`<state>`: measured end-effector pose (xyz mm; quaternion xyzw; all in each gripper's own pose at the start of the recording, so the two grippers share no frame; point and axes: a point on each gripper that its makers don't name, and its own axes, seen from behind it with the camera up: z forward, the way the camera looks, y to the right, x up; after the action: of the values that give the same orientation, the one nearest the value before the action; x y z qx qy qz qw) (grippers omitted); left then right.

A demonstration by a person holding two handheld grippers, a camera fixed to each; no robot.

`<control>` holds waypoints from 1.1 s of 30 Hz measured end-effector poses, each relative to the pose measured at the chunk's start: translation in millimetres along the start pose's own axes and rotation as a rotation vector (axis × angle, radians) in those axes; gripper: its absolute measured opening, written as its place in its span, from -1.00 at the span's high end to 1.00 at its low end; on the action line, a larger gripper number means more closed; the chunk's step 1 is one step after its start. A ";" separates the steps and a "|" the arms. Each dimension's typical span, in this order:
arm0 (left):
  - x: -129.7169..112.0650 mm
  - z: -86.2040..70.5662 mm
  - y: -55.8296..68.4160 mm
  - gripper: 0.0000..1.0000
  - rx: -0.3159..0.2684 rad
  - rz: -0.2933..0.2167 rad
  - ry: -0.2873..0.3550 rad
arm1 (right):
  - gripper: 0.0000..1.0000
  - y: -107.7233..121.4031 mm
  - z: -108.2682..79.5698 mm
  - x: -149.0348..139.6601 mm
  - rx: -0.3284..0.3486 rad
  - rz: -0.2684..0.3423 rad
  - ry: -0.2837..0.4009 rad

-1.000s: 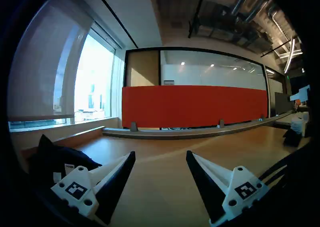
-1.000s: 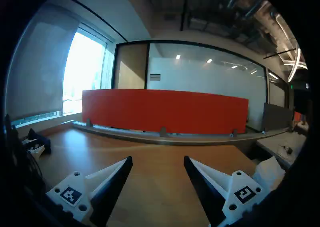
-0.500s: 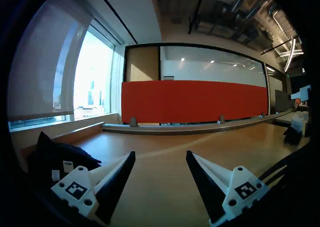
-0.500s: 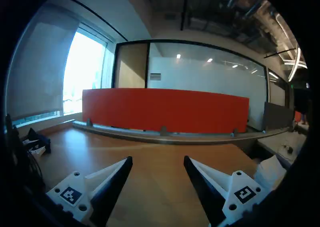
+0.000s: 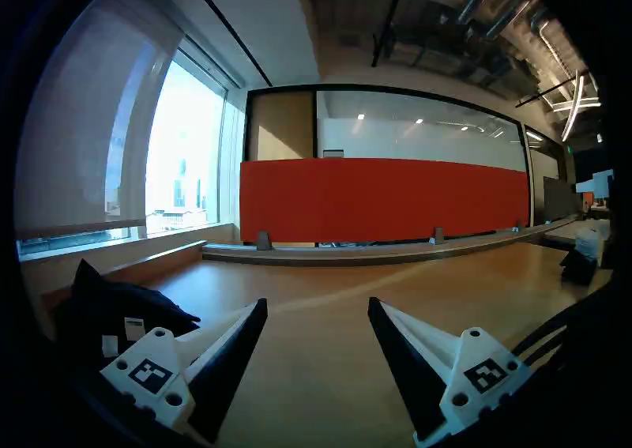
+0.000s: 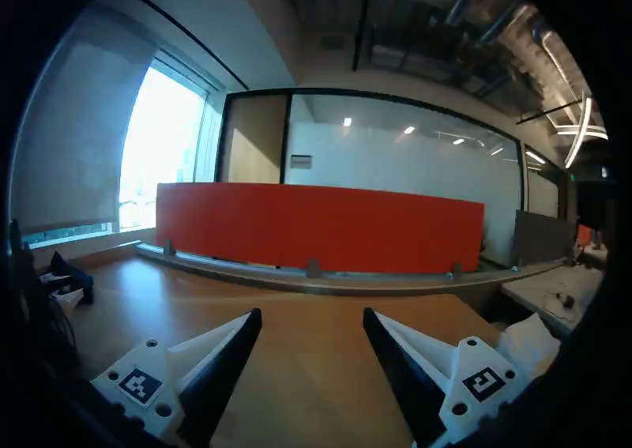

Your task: Fold towel

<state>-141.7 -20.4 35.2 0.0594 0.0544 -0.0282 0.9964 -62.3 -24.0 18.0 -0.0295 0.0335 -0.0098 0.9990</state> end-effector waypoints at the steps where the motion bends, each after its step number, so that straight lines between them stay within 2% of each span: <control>1: -0.1 0.0 0.0 -0.89 0.000 0.000 0.000 | -0.99 2.1 -0.5 0.2 -0.005 0.003 0.004; 11: -0.6 -0.3 0.3 -0.89 0.000 0.001 0.000 | -0.99 27.9 -1.9 -5.7 -0.057 0.020 0.029; 15: -0.5 -0.4 0.1 -0.89 0.000 0.001 0.000 | -0.99 31.1 -0.2 -13.7 -0.060 0.018 0.031; 33: -1.1 0.7 -1.0 -0.89 0.000 0.001 0.001 | -0.99 47.5 14.4 -93.6 -0.094 0.054 0.020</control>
<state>-142.8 -21.4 35.9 0.0595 0.0546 -0.0278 0.9963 -153.8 26.3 35.7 -0.0752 0.0444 0.0184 0.9960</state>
